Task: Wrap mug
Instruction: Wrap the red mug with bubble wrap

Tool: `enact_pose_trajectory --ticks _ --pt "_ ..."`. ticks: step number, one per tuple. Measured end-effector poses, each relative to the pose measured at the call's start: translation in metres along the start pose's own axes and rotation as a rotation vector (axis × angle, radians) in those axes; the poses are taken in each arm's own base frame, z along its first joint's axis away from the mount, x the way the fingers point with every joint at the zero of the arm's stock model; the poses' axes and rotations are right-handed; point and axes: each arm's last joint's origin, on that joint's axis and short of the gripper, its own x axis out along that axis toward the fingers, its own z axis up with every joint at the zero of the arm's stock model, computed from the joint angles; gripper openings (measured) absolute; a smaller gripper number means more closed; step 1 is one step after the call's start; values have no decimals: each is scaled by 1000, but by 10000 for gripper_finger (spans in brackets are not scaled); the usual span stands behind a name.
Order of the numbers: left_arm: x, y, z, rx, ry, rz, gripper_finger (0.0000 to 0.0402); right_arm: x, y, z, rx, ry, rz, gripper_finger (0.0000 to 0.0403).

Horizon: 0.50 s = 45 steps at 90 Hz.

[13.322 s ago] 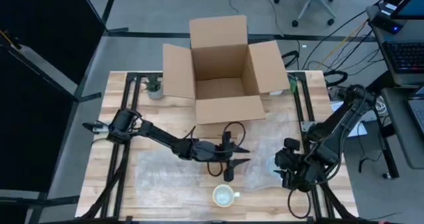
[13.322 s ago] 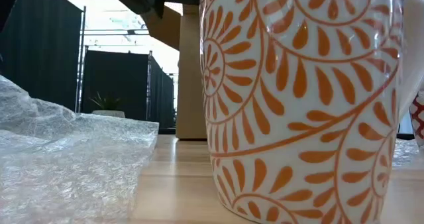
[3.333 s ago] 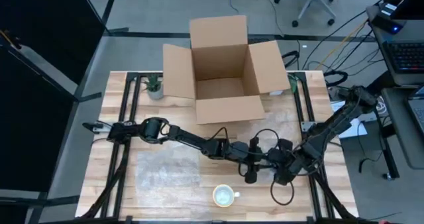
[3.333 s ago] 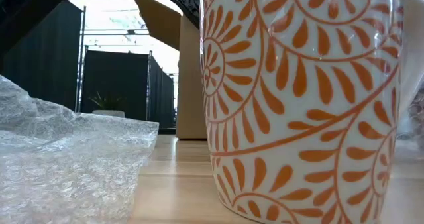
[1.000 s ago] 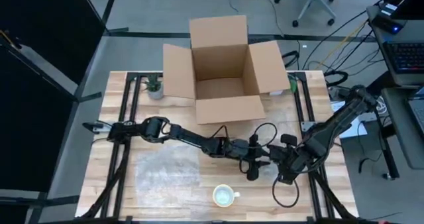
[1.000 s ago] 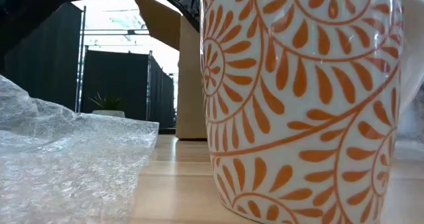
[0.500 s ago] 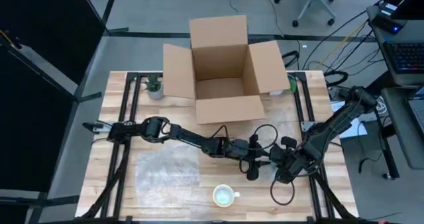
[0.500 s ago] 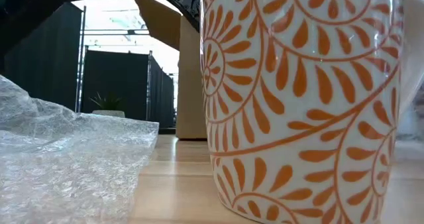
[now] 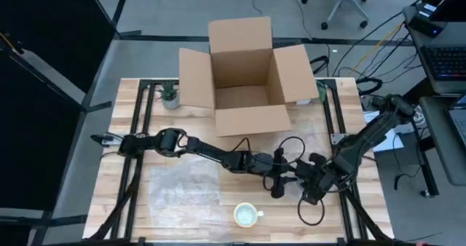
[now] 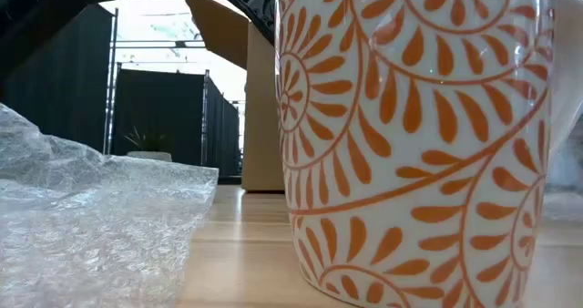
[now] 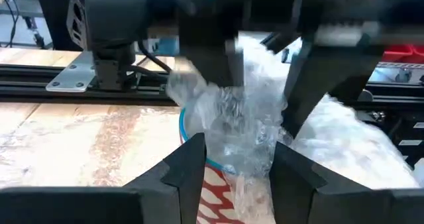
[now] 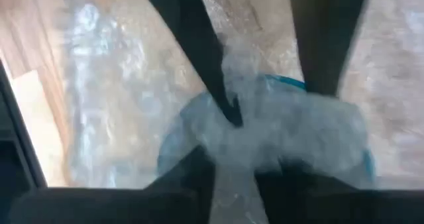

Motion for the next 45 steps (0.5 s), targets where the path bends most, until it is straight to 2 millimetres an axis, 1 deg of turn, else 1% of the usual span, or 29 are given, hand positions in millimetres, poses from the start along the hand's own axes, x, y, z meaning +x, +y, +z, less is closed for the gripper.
enact_pose_trajectory --ticks 7,15,24,32,39,45 --pt "0 0 0 0 0 0 127 -14 2 4 -25 7 -14 145" --pt "0 0 0 0 0 0 127 -32 5 9 -77 12 -21 168" --pt "0 0 0 0 0 0 127 -55 8 15 -111 14 -15 184" --pt "0 0 0 0 0 0 127 -72 13 19 -91 -1 26 190" --pt "0 0 0 0 -1 0 127 -80 22 20 -65 -41 105 193" --pt "0 0 0 0 -1 0 127 -78 32 18 -72 -68 172 196"
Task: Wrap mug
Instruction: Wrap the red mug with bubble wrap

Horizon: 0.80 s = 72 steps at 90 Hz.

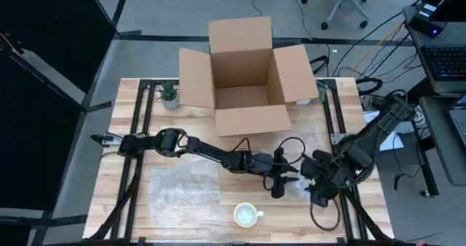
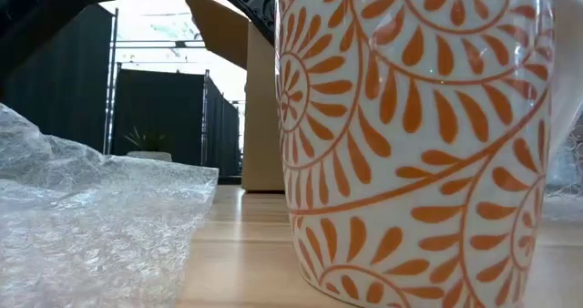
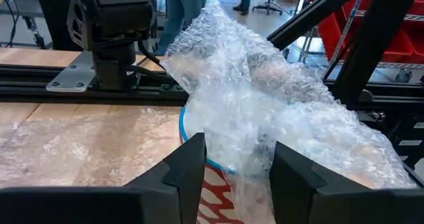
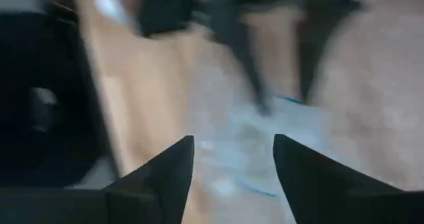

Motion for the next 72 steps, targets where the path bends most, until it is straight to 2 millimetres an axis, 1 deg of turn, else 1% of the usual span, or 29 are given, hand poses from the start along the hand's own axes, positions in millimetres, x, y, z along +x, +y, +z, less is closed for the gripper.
enact_pose_trajectory --ticks 6,12,27,38,48,62,72 --pt "0 0 0 0 0 0 127 9 7 -5 -1 -14 15 201" --pt "0 0 0 0 0 0 127 21 10 -13 4 7 -7 209" --pt "0 0 0 0 0 0 127 51 9 -30 -2 57 -84 225" --pt "0 0 0 -1 -1 0 127 70 0 -36 -10 87 -162 227" --pt "0 0 0 -1 -1 0 127 87 -14 -41 -6 86 -233 227" --pt "0 0 1 -2 -6 2 127 115 -30 -45 -3 33 -220 227" --pt "0 0 1 -3 -8 2 127 121 -38 -45 7 32 -206 227"
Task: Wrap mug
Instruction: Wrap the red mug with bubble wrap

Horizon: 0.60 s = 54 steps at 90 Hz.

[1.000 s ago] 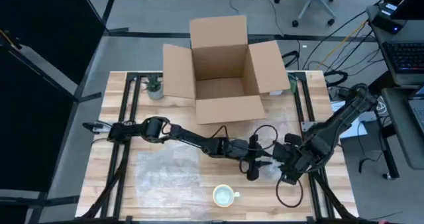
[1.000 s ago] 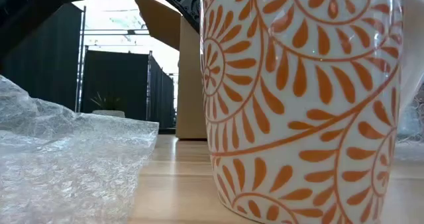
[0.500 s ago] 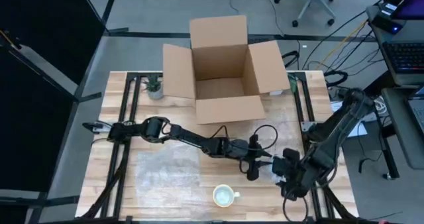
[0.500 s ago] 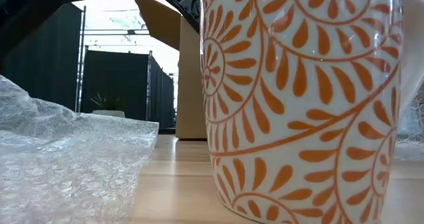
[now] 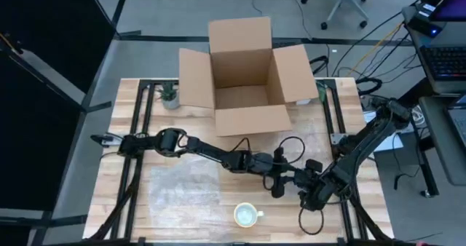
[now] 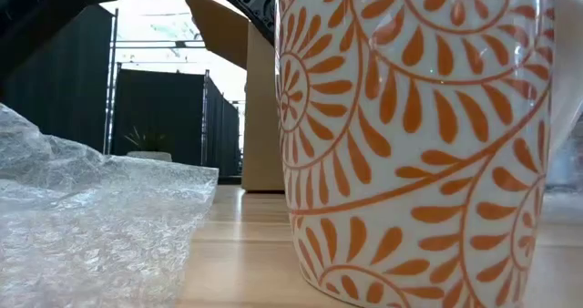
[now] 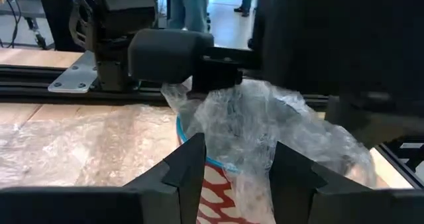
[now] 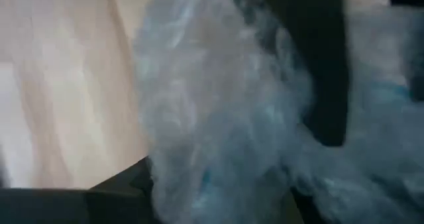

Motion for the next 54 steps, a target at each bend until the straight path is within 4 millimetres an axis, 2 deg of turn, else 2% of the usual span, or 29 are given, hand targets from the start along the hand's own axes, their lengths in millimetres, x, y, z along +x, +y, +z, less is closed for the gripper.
enact_pose_trajectory --ticks 10,41,54 --pt "0 0 0 -1 -1 2 127 -4 -1 2 -17 26 -8 227" --pt "0 0 -1 2 7 -4 127 -56 12 24 -39 17 52 227" --pt "0 0 -1 2 6 -4 127 -75 15 29 -70 63 68 226"
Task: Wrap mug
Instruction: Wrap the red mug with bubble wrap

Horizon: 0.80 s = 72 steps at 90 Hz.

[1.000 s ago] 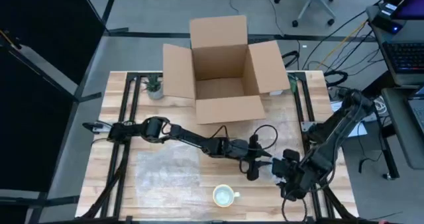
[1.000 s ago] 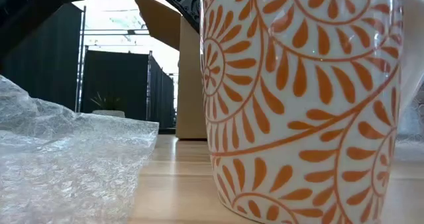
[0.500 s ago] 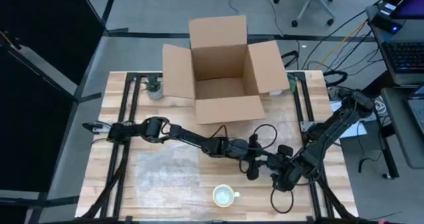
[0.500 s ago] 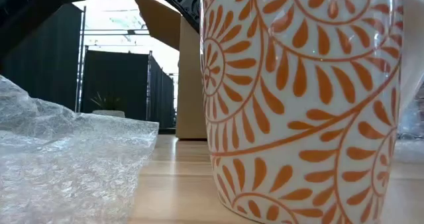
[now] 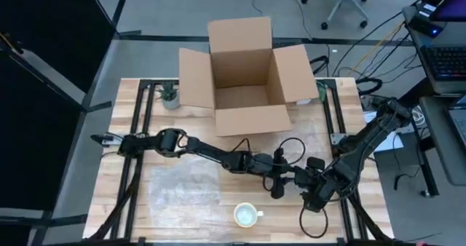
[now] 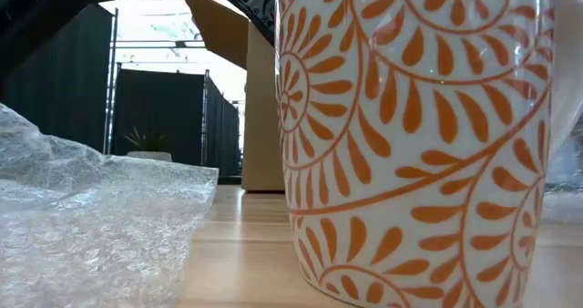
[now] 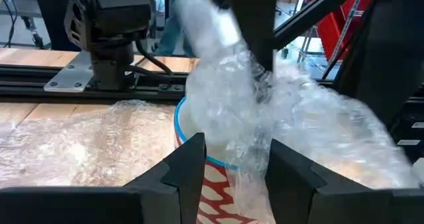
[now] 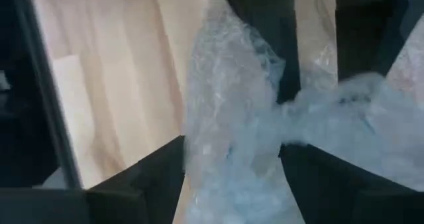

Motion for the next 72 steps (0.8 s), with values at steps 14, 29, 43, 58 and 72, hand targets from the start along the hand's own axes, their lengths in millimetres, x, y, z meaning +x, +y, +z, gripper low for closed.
enact_pose_trajectory --ticks 14,29,43,58,72 --pt "0 0 0 0 0 0 127 -22 -2 2 -15 53 -42 226" --pt "0 0 0 0 -1 0 127 -36 -3 8 -45 -49 -107 226" --pt "0 0 0 0 -1 0 127 -18 -5 7 -65 -145 -160 226" --pt "0 0 0 0 -1 1 127 14 0 -8 -47 -61 -22 226" --pt "0 0 0 -1 -2 1 127 35 -5 -21 18 -22 -9 226"
